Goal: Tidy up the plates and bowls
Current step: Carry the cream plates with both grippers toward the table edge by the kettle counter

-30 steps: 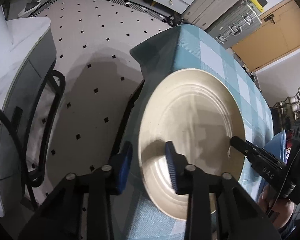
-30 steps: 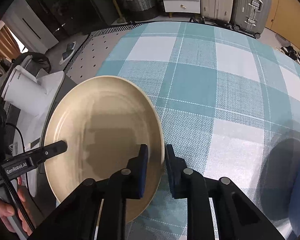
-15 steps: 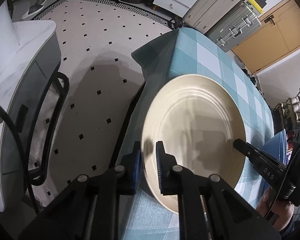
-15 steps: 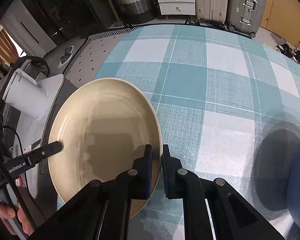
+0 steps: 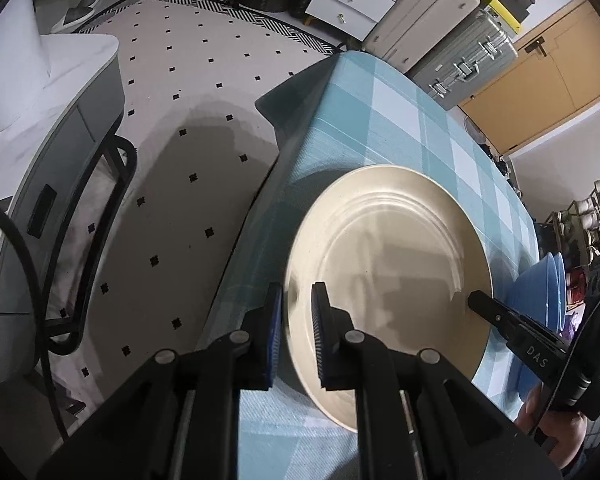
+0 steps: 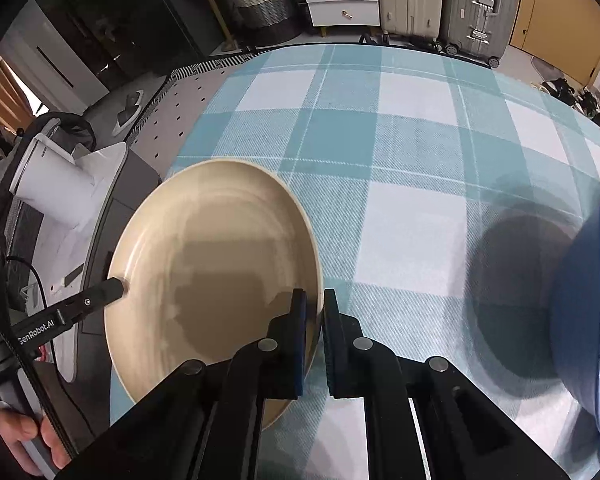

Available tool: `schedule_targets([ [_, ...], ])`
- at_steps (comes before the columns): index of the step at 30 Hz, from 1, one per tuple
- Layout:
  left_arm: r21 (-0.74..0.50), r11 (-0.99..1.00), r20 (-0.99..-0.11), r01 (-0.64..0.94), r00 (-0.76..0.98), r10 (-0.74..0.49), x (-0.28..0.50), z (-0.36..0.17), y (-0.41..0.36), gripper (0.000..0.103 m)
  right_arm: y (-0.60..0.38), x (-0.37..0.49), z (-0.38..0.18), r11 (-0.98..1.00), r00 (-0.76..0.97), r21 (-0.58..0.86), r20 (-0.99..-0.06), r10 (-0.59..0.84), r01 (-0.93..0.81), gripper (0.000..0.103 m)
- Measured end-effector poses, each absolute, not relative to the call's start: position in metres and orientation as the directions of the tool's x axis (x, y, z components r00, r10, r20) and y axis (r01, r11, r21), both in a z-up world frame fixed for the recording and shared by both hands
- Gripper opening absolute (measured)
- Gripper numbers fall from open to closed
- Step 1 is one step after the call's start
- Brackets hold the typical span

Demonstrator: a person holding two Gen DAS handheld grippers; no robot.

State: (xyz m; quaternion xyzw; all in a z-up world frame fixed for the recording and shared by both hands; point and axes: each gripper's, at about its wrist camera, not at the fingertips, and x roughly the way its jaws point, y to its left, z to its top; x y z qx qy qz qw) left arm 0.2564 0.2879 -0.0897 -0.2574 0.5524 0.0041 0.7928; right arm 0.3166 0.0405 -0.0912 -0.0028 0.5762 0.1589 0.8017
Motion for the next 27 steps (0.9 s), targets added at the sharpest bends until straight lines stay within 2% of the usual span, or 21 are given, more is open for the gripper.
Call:
schedule_targets([
  [4, -0.436, 0.842, -0.866, -0.318, 0.402, -0.297, 0.248, -0.089, 0.286, 0.012, 0.034, 0.312, -0.089, 0.951, 0.287, 0.181, -0.925, 0.251, -0.249, 0.007],
  [27, -0.412, 0.861, -0.86, -0.298, 0.441, -0.258, 0.198, -0.035, 0.264, 0.012, 0.012, 0.256, -0.042, 0.941, 0.318, 0.217, -0.901, 0.295, -0.259, 0.007],
])
